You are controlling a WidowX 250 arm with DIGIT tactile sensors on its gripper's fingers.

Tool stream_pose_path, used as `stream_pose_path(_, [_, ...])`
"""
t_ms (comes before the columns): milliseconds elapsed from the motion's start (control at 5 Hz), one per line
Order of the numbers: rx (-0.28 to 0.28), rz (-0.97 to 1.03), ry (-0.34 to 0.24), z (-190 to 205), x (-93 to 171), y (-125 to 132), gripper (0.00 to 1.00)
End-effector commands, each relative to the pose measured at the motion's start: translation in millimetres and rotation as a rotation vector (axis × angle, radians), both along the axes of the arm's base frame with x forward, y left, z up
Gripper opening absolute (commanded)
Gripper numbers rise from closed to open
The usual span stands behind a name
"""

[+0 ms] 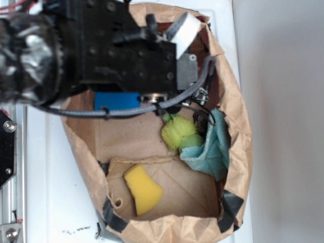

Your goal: Grab the red paper.

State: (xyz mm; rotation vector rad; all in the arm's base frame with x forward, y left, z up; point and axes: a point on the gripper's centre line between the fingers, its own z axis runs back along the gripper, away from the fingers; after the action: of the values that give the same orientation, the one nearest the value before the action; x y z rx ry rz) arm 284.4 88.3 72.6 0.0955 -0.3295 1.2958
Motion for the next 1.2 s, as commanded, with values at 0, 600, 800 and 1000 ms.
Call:
stream_pose_path(0, [0.086, 0.046, -0.065, 7, -2, 32, 1.0])
stream_pose_path(600, [0.216, 0.033, -0.097, -11, 2, 31, 1.0])
stream_pose_path(800, [0.237, 0.014, -0.082, -18, -2, 29, 0.0])
stream_pose_path(1000, [0.214, -0.094, -0.054, -18, -2, 29, 0.0])
